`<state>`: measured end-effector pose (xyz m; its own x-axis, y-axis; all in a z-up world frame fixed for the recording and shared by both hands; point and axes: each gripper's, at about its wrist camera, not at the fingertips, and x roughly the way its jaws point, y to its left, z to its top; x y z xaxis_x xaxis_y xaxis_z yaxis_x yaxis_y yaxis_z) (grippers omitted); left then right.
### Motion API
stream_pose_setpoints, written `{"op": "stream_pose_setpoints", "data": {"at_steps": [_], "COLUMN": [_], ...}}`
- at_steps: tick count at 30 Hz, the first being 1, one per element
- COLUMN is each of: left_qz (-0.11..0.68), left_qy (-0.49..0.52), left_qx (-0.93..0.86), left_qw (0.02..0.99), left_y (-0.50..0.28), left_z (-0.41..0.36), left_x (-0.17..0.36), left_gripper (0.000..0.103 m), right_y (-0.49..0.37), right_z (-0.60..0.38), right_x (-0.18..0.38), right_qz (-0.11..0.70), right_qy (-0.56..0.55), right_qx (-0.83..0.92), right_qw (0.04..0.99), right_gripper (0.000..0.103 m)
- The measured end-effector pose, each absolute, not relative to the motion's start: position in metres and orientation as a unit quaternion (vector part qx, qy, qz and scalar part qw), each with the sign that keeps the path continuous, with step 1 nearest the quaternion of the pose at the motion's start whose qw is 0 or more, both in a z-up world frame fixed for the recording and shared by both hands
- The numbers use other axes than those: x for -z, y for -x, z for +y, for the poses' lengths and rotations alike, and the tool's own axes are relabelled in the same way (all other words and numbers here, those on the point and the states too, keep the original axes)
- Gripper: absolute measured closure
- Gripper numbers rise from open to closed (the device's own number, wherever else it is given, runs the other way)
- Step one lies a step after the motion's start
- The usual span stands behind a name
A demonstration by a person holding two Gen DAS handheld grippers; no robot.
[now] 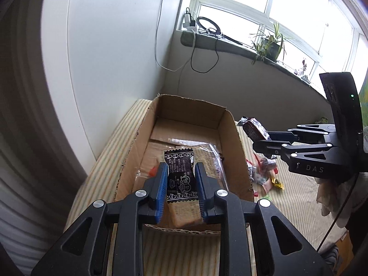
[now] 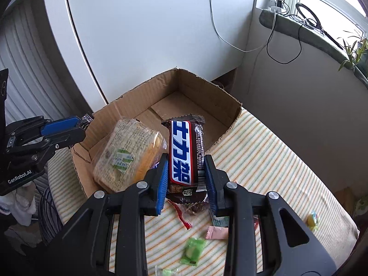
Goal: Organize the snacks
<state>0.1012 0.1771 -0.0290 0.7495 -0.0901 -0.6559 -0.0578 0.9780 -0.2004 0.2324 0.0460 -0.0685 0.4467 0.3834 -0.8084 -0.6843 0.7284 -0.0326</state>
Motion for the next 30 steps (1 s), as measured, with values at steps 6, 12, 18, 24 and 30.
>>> {"op": "stream_pose_setpoints", "data": {"at_steps": [6,12,18,24,30], "left_qz": [0.354,0.354,0.358,0.354,0.350], "left_qy": [0.102,0.106,0.105,0.097,0.099], "left_qx": [0.005,0.005,0.007,0.006,0.006], "left_qw": [0.930,0.929,0.928,0.930,0.932], "left_y": [-0.103,-0.107,-0.108,-0.109,-0.106], "left_z": [0.188,0.194,0.195,0.193,0.190], "left_x": [0.031,0.033,0.034,0.033,0.030], "left_gripper": [0.080,0.080,0.080,0.080,0.071], "right_y": [-0.241,-0.242,-0.243,-0.241,-0.237], "right_z": [0.067,0.081,0.086,0.086,0.080], "right_x": [0.077,0.082,0.083,0.077,0.069], "right_qz": [0.425,0.426,0.428,0.418,0.407], "right_qy": [0.182,0.189,0.190,0.188,0.182], "right_qx": [-0.320,-0.322,-0.324,-0.322,-0.317], "right_qw": [0.827,0.824,0.822,0.829,0.837], "right_gripper": [0.072,0.072,0.072,0.062,0.049]}}
